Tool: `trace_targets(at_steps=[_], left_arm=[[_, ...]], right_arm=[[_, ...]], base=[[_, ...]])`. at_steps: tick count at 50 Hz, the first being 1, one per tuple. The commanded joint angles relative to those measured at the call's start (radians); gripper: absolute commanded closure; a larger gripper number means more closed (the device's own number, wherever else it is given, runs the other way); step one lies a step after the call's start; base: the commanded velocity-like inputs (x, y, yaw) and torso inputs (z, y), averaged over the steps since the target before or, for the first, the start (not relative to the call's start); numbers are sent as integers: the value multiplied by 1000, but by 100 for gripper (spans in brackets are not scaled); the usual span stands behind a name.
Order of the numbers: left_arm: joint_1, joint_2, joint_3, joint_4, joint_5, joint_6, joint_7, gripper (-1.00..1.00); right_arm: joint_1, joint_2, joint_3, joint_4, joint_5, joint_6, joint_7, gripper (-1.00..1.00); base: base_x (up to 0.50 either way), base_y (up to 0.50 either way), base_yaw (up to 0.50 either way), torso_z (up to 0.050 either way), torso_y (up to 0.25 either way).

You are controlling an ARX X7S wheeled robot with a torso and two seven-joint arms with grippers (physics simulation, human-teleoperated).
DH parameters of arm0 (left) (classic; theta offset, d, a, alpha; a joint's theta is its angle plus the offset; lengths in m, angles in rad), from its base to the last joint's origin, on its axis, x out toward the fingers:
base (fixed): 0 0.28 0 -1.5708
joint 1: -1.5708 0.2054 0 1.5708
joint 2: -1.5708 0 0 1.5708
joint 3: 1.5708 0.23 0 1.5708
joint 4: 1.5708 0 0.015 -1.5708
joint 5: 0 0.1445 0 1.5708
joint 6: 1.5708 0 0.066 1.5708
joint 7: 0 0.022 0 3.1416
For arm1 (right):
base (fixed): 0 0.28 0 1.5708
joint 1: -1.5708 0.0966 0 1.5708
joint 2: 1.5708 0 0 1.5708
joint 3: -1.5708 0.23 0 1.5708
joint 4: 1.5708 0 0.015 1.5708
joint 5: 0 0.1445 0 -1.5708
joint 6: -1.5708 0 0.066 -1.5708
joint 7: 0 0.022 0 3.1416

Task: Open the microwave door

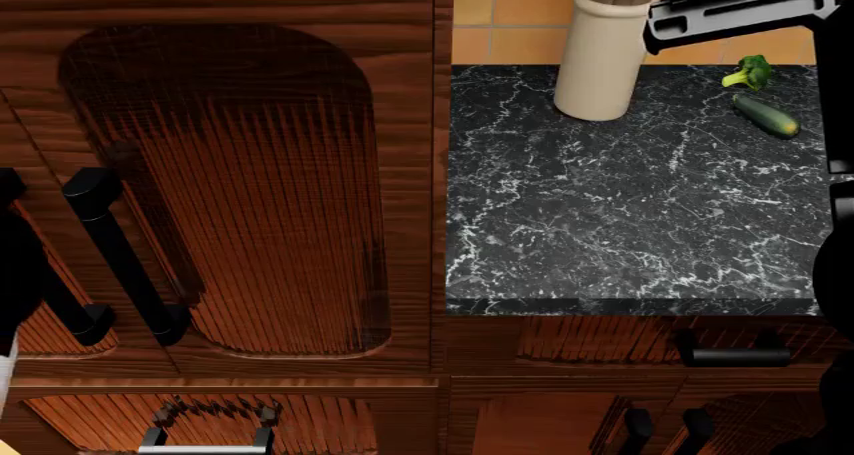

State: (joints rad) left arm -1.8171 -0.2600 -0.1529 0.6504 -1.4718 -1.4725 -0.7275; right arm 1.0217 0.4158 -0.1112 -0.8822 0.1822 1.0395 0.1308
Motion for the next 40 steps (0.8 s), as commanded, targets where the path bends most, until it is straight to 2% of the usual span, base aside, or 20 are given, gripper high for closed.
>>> trace_targets(at_steps=[1, 8, 30, 40], left_arm=[[17, 41, 65, -91, -16, 22, -24, -100], [21, 63, 99, -149, 0, 41, -21, -100], [12, 97, 262, -395, 242, 186, 126, -100], [-12, 102, 305, -476, 300, 232, 160, -100]], right_arm=[[1, 0, 0, -1, 2, 5, 6, -100], [2, 1, 0, -1, 5, 9, 7, -100], [5, 2, 1, -3, 11, 18, 15, -100], [5, 2, 1, -2, 14, 18, 19, -100]], base=[[0, 0, 0, 0, 0], [0, 0, 0, 0, 0], [0, 0, 0, 0, 0], [0, 0, 0, 0, 0]])
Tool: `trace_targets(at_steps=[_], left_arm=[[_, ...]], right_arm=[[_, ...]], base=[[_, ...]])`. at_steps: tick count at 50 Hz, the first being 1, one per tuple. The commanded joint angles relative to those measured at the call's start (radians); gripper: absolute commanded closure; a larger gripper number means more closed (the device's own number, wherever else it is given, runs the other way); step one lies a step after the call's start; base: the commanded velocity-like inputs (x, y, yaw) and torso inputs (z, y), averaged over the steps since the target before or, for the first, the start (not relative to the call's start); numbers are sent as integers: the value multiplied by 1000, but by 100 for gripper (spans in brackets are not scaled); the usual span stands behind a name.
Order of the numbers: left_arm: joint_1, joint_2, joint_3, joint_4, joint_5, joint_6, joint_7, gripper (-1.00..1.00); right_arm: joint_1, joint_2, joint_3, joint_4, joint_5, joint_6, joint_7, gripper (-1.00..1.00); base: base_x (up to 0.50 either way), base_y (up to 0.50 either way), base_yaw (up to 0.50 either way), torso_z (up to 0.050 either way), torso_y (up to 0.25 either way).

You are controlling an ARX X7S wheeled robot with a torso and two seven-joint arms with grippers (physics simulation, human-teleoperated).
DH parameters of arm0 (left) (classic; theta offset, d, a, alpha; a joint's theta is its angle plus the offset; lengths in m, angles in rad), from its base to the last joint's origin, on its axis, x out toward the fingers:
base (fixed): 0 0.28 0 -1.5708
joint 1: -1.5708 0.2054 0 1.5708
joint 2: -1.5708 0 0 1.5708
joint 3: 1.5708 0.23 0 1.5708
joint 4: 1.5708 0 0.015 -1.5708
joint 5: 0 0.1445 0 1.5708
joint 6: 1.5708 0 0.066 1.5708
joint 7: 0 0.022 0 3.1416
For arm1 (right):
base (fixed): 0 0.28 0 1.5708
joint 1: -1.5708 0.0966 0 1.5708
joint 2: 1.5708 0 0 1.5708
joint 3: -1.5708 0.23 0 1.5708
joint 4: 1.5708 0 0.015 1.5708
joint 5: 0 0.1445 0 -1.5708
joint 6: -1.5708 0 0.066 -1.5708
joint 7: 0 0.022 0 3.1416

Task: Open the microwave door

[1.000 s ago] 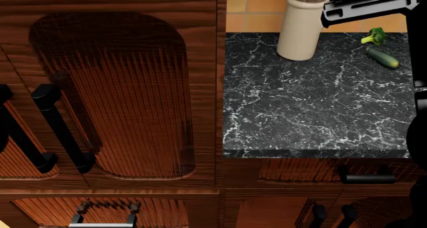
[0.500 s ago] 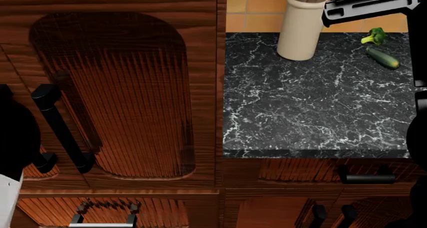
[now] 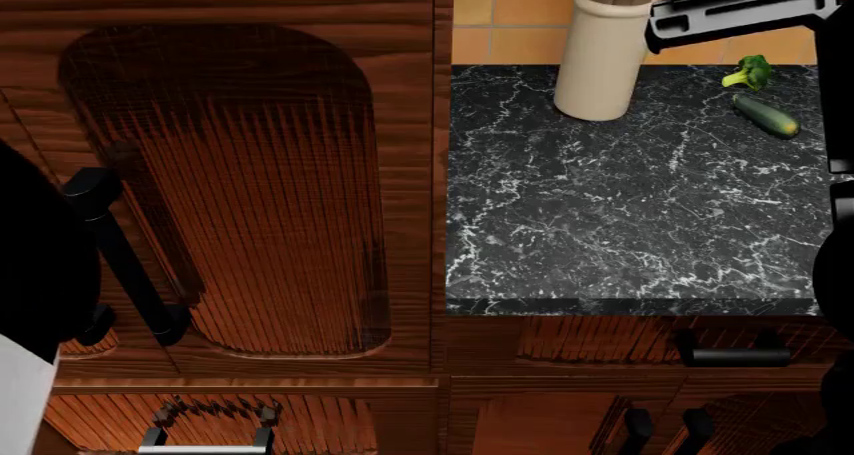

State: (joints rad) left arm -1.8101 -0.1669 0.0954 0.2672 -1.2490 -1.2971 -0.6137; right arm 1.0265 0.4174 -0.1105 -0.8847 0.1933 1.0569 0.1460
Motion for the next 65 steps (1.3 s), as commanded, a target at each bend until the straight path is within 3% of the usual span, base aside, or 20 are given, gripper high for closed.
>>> trace_targets(at_steps=[1, 43, 65], left_arm=[[-20, 10, 60, -104, 86, 64, 50, -100], [28, -52, 182, -268, 313, 275, 106, -100], [128, -112, 111, -133, 250, 283, 55, -100]], right_arm=[[0, 1, 0, 0, 3, 1, 4, -100], [0, 9, -5, 2, 11, -7, 16, -100], [1, 12, -6, 2, 18, -5, 20, -100]], base=[[0, 0, 0, 0, 0], [0, 0, 0, 0, 0], [0, 0, 0, 0, 0]])
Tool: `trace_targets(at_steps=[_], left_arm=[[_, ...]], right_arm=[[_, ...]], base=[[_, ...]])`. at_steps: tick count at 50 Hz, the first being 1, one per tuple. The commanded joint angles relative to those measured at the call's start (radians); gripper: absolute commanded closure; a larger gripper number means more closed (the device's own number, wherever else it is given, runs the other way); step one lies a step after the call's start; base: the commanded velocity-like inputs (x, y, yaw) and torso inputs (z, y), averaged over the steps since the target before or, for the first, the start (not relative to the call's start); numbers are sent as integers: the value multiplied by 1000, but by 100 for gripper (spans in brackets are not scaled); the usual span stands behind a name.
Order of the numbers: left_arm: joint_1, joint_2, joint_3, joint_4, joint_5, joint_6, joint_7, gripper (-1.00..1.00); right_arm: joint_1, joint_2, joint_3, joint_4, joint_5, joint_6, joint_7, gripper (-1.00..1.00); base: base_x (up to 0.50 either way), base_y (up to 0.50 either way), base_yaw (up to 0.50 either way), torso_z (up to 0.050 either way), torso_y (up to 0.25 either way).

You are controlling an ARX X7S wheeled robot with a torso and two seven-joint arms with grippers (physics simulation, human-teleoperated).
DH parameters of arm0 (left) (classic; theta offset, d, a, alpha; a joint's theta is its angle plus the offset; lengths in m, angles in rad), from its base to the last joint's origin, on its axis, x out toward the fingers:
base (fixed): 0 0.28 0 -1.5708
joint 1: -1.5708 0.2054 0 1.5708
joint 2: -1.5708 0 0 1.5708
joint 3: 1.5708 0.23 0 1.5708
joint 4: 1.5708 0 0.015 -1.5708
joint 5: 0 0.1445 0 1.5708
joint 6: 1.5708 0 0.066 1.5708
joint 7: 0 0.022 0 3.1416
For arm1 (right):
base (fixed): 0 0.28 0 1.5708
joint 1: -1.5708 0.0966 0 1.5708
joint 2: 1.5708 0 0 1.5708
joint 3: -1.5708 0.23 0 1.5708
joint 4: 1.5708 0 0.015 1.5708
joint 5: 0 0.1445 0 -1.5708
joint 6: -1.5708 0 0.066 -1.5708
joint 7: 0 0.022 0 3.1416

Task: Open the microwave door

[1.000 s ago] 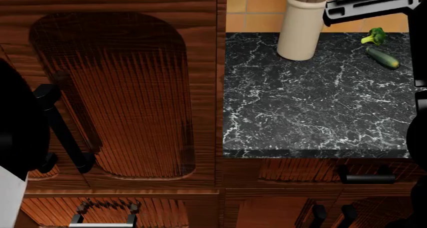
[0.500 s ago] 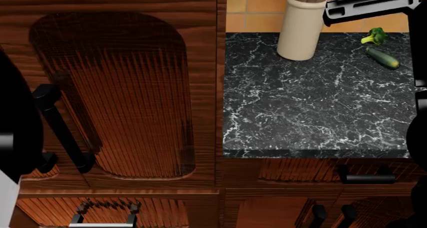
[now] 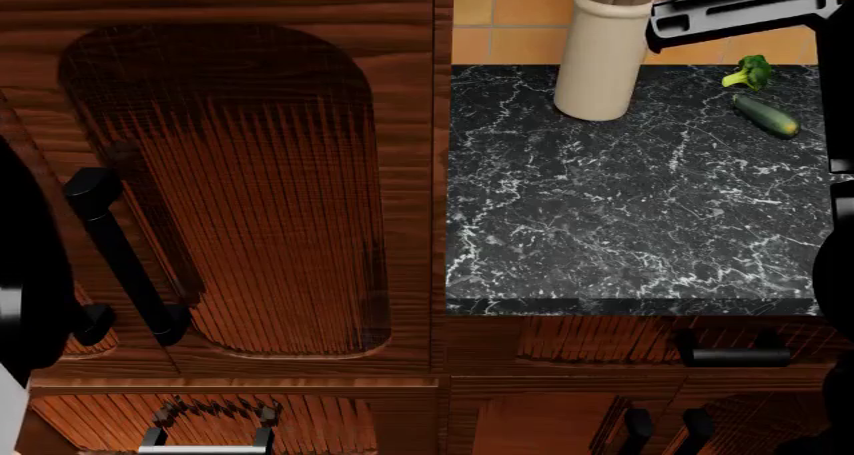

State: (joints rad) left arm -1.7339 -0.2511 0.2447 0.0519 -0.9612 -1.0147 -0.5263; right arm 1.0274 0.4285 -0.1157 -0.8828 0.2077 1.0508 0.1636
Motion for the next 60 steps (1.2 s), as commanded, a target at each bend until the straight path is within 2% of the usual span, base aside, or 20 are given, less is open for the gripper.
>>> trace_targets(at_steps=[1, 8, 34, 60], left_arm=[[58, -30, -44, 97, -46, -3, -40, -100], [86, -46, -88, 183, -110, -31, -87, -100], [145, -94, -178, 290, -201, -44, -168, -100], [172, -167, -314, 495, -428, -102, -353, -100]], right_arm=[[1, 1, 0, 0, 3, 1, 3, -100], [1, 3, -1, 0, 6, 1, 4, -100], [2, 7, -2, 1, 14, 1, 9, -100], [0, 10, 0, 3, 25, -10, 9, -100]], base=[[0, 0, 0, 0, 0], [0, 0, 0, 0, 0], [0, 0, 0, 0, 0], [0, 0, 0, 0, 0]])
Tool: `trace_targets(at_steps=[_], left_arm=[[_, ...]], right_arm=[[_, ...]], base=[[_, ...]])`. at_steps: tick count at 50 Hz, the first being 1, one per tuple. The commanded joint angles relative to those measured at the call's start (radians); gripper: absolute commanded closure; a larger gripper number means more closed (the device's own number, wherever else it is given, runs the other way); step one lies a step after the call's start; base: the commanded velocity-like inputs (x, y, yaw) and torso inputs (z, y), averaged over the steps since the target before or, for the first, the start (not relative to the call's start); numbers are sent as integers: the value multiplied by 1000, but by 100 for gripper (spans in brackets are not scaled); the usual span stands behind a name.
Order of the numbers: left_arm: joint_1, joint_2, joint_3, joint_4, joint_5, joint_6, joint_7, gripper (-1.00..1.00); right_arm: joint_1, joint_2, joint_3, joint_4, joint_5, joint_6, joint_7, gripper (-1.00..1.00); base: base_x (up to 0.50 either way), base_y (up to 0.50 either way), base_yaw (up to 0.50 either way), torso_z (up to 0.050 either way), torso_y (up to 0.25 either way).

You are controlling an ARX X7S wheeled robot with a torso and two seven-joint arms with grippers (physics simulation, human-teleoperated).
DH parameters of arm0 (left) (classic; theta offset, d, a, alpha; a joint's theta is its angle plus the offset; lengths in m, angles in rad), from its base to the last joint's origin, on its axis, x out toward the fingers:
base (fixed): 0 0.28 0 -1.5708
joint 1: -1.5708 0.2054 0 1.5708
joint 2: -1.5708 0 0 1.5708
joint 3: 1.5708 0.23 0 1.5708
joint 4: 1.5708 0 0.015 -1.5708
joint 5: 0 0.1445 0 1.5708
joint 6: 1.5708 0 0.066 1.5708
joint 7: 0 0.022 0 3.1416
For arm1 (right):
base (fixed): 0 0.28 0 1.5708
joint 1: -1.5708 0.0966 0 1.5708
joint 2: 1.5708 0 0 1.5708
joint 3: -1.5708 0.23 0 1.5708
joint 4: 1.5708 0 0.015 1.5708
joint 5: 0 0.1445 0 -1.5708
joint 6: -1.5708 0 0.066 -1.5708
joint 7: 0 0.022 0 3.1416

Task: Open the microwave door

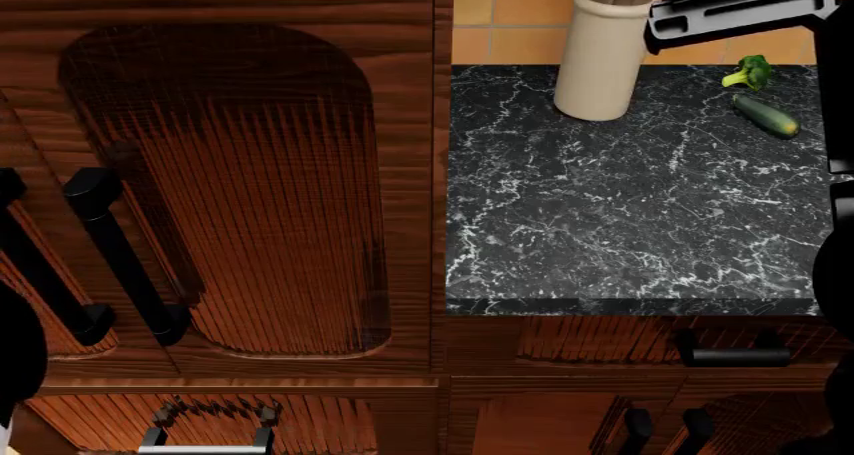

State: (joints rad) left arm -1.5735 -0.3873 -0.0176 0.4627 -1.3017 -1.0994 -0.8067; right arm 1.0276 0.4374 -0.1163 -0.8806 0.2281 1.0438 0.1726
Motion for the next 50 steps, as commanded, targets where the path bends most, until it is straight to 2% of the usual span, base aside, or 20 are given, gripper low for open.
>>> trace_targets(at_steps=[1, 26, 37, 43, 50], left_arm=[[12, -34, -55, 90, -92, -18, -77, -100], [1, -101, -123, 194, -305, -12, -227, -100], [-53, -46, -73, 207, -375, 15, -319, -100], [-64, 13, -26, 175, -296, 22, -294, -100], [-42, 57, 30, 106, -119, 45, -198, -100]], right_arm=[[0, 1, 1, 1, 5, -3, 0, -100], [0, 4, 2, 1, 15, -2, 4, -100], [2, 7, 0, 1, 20, 1, 5, -100], [2, 9, -2, 1, 20, 0, 7, -100], [2, 10, -2, 1, 21, 0, 10, -100]], base=[[0, 0, 0, 0, 0], [0, 0, 0, 0, 0], [0, 0, 0, 0, 0], [0, 0, 0, 0, 0], [0, 0, 0, 0, 0]])
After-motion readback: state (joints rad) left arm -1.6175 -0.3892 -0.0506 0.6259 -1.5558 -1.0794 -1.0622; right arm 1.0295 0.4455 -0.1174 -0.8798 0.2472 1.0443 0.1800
